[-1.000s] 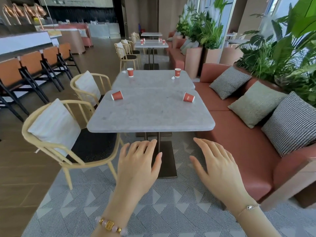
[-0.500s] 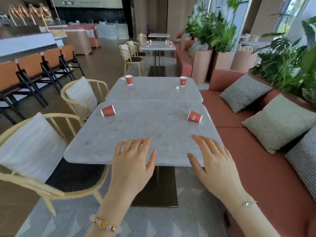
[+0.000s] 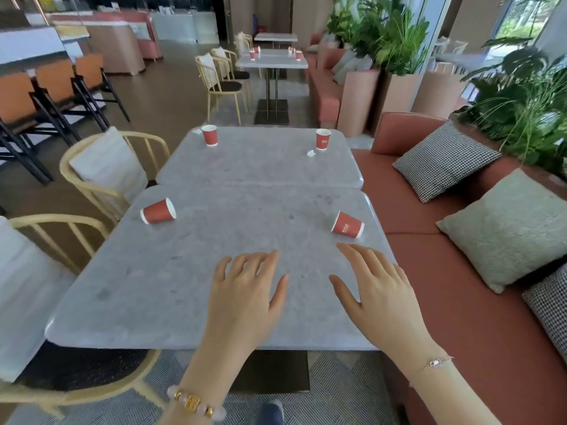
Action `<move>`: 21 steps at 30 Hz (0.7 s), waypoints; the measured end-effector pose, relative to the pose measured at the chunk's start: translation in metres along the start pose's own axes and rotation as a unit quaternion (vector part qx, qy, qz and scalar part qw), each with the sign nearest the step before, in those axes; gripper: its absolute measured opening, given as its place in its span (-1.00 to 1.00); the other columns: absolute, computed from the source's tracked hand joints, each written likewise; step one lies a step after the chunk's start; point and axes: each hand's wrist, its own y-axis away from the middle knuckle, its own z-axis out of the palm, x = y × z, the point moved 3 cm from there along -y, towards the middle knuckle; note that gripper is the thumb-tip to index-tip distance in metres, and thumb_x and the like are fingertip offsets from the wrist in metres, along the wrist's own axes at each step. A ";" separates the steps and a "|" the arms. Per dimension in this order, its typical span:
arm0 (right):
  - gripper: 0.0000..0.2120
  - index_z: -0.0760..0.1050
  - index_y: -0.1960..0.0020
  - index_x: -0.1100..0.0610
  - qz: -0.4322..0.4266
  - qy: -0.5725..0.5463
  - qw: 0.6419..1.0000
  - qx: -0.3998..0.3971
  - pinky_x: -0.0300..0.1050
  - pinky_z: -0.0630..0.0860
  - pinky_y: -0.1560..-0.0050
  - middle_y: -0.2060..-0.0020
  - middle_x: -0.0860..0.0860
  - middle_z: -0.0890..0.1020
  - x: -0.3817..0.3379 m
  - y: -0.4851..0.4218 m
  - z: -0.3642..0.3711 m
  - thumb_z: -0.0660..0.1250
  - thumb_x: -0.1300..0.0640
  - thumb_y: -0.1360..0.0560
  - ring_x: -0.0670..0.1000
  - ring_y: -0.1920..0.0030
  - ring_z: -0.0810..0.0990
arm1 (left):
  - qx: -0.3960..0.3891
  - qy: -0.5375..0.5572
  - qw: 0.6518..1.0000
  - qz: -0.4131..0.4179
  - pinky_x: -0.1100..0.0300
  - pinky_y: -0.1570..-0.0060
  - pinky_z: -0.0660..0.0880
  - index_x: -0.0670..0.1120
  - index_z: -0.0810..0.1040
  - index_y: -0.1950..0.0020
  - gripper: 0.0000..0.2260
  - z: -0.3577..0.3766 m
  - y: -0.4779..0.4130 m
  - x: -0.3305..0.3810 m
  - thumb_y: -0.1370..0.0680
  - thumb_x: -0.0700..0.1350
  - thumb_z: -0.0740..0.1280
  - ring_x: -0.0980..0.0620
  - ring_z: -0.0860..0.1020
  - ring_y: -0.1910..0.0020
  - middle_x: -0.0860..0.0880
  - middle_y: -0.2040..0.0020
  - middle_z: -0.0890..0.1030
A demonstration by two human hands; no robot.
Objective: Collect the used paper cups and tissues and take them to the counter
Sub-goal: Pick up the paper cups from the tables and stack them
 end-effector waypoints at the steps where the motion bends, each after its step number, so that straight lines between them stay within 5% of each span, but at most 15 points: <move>1: -0.55 0.54 -0.20 0.16 0.005 0.003 1.000 -0.001 -0.03 0.54 0.03 -0.07 0.03 0.64 0.003 -0.008 0.007 0.15 -0.10 -0.50 0.10 -0.06 0.63 | -0.001 0.005 1.000 0.003 -0.08 -0.02 0.54 -0.14 0.61 -0.13 -0.66 0.007 -0.011 -0.004 -0.51 0.02 0.21 -0.09 0.63 0.05 -0.06 0.03 0.68; 10: -0.54 0.54 -0.24 0.15 0.045 0.021 0.998 -0.037 -0.05 0.52 -0.02 -0.09 -0.01 0.64 0.021 -0.076 0.062 0.14 -0.10 -0.51 0.07 -0.08 0.63 | 0.002 0.025 0.998 0.054 -0.04 0.03 0.55 -0.15 0.64 -0.08 -0.61 0.058 -0.104 -0.029 -0.49 0.03 0.14 -0.10 0.64 0.12 -0.05 0.12 0.68; 21: -0.52 0.51 -0.27 0.14 0.106 0.012 0.991 -0.087 -0.01 0.51 -0.07 -0.14 0.00 0.63 0.056 -0.106 0.106 0.11 -0.11 -0.52 0.07 -0.13 0.60 | -0.086 0.051 0.992 0.075 -0.06 0.00 0.53 -0.13 0.62 -0.12 -0.60 0.112 -0.155 -0.034 -0.51 0.04 0.12 -0.08 0.63 0.08 -0.03 0.08 0.67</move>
